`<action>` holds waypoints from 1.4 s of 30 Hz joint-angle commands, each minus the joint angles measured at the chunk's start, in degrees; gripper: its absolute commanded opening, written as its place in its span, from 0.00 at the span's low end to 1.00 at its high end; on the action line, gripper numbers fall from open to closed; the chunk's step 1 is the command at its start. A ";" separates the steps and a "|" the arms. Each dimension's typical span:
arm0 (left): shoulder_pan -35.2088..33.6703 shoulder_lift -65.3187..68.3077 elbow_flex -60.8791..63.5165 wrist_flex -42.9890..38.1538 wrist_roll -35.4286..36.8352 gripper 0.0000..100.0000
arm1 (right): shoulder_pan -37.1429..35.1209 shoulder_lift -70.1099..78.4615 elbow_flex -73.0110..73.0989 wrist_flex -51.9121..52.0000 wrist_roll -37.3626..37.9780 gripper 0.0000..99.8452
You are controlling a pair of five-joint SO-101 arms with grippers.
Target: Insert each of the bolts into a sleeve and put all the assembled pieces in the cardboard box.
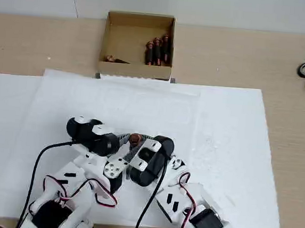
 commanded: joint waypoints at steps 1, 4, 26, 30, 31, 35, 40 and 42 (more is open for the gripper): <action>0.97 -0.26 -1.71 2.90 1.58 0.23 | -0.04 -1.10 0.79 -1.54 0.09 0.00; 0.62 -0.26 -1.80 3.25 1.67 0.24 | 0.48 -1.10 0.79 -1.54 0.00 0.00; -6.51 -0.18 -8.84 3.34 -7.21 0.00 | 1.71 -1.10 0.79 -1.45 0.00 0.00; -6.59 -0.26 -6.81 4.13 -7.12 0.01 | 1.71 -1.10 0.79 -1.45 0.00 0.00; -6.68 -0.26 -5.67 4.13 -7.03 0.01 | 1.71 -1.10 0.79 -1.45 0.00 0.00; -13.80 -0.26 -3.65 2.11 -7.03 0.01 | 3.21 -1.10 0.79 -1.63 -0.09 0.00; -28.13 -0.26 -2.77 -1.41 -5.98 0.01 | 10.95 -1.10 0.70 -1.89 -8.62 0.00; -32.35 -0.26 -2.24 -1.32 -4.04 0.01 | 15.08 -1.10 0.18 -1.71 -13.27 0.00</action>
